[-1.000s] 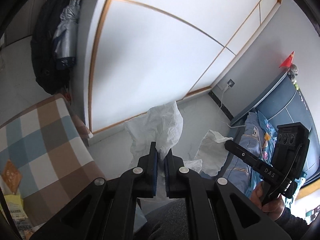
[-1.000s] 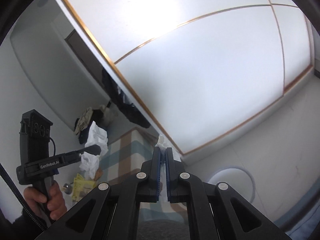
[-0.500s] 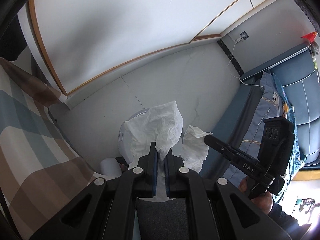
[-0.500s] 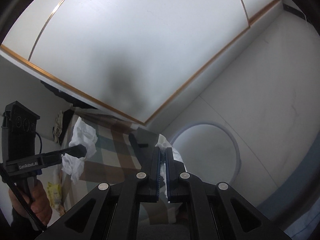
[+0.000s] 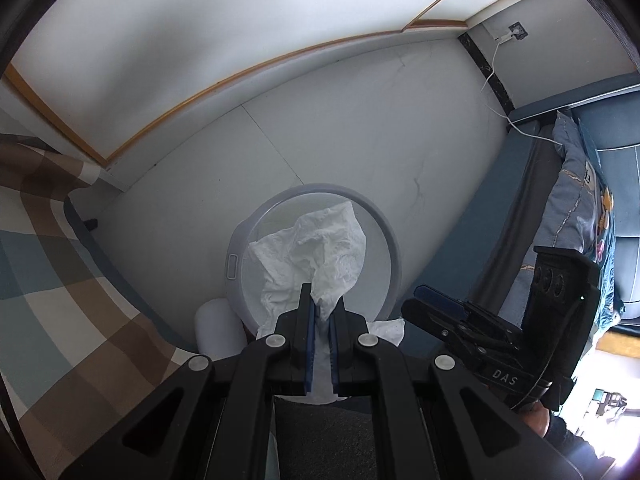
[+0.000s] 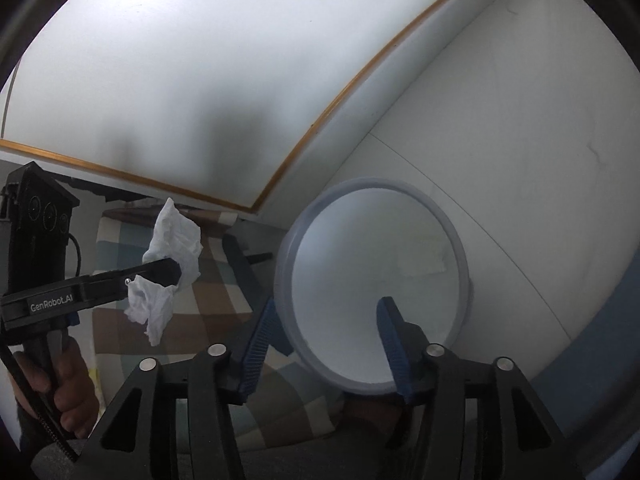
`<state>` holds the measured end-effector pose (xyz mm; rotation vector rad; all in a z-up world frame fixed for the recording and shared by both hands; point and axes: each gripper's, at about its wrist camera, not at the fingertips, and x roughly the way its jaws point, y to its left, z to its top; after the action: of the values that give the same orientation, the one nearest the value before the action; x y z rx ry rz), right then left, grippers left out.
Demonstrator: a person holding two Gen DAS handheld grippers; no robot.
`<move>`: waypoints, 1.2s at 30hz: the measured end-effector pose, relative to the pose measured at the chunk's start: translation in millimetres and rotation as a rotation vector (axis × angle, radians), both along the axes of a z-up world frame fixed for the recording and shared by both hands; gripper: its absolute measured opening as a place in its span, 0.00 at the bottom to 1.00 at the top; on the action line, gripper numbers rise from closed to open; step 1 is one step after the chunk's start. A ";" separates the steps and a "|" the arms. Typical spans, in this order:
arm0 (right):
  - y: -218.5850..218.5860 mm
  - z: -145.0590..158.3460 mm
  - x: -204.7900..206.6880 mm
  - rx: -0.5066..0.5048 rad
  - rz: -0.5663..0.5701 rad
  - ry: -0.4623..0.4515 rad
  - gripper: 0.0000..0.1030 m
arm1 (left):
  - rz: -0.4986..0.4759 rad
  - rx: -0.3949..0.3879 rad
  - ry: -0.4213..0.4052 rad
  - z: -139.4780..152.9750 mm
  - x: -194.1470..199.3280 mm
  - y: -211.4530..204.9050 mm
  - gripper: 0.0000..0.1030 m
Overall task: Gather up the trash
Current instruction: 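Carry both to the round white bin while the right gripper releases its plastic inside, then open the left gripper to drop the white tissue into the bin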
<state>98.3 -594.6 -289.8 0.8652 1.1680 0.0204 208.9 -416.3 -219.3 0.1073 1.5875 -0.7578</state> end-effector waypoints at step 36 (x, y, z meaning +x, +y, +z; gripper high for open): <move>-12.2 47.8 -44.2 -0.137 -0.105 0.011 0.76 | 0.086 0.064 -0.226 33.8 -16.9 19.0 0.78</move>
<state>54.1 -606.8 -242.1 0.8051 1.1191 -0.1486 191.9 -397.3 -185.6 0.1641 1.3918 -0.6058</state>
